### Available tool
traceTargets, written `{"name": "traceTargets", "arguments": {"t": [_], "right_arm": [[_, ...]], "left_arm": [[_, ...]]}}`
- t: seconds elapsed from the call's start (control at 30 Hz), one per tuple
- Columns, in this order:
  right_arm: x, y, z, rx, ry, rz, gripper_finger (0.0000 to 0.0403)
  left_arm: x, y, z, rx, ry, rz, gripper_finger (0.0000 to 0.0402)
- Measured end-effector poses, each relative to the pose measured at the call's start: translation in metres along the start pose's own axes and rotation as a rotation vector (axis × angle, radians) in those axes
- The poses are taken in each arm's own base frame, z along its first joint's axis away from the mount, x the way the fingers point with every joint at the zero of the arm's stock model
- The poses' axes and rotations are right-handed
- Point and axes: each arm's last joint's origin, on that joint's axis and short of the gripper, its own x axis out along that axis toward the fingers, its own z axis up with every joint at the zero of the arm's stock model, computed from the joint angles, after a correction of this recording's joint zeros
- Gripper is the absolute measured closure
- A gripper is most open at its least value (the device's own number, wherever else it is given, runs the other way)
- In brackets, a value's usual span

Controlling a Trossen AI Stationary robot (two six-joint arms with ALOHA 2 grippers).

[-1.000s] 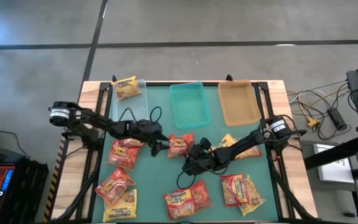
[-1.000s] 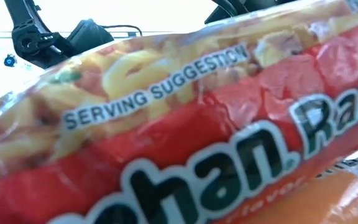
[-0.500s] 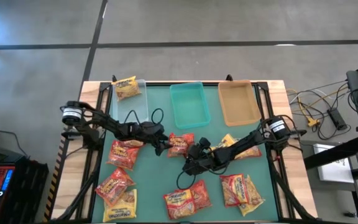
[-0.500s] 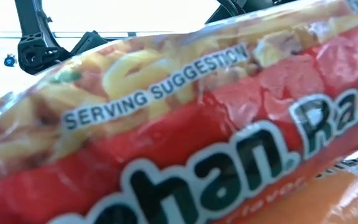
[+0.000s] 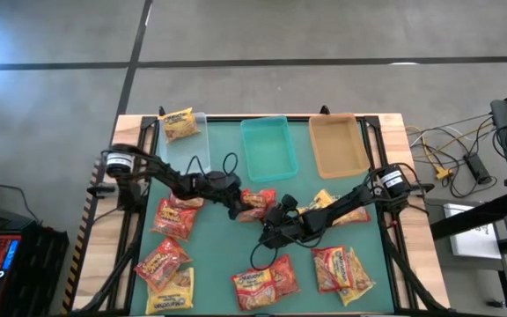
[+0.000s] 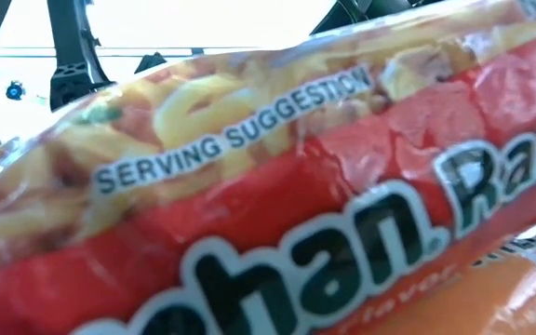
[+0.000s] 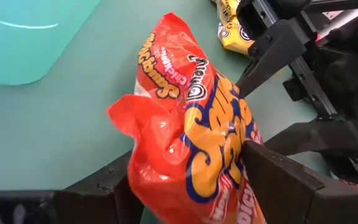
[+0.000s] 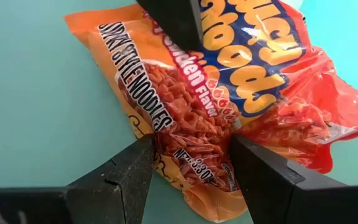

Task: Sort Maruchan noodles
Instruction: Put the red noodle pack into the green bin

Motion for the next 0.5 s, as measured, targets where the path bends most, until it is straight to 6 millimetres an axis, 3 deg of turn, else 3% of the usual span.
{"name": "traceTargets", "arguments": {"t": [0.23, 0.5], "right_arm": [[-0.001, 0.000, 0.001, -0.041, -0.002, 0.000, 0.0200], [-0.018, -0.002, 0.015, -0.036, -0.024, 0.041, 0.0200]], "left_arm": [[0.005, 0.001, 0.000, 0.002, 0.000, -0.017, 0.0183], [0.004, -0.001, 0.000, -0.002, 0.002, -0.041, 0.0264]]}}
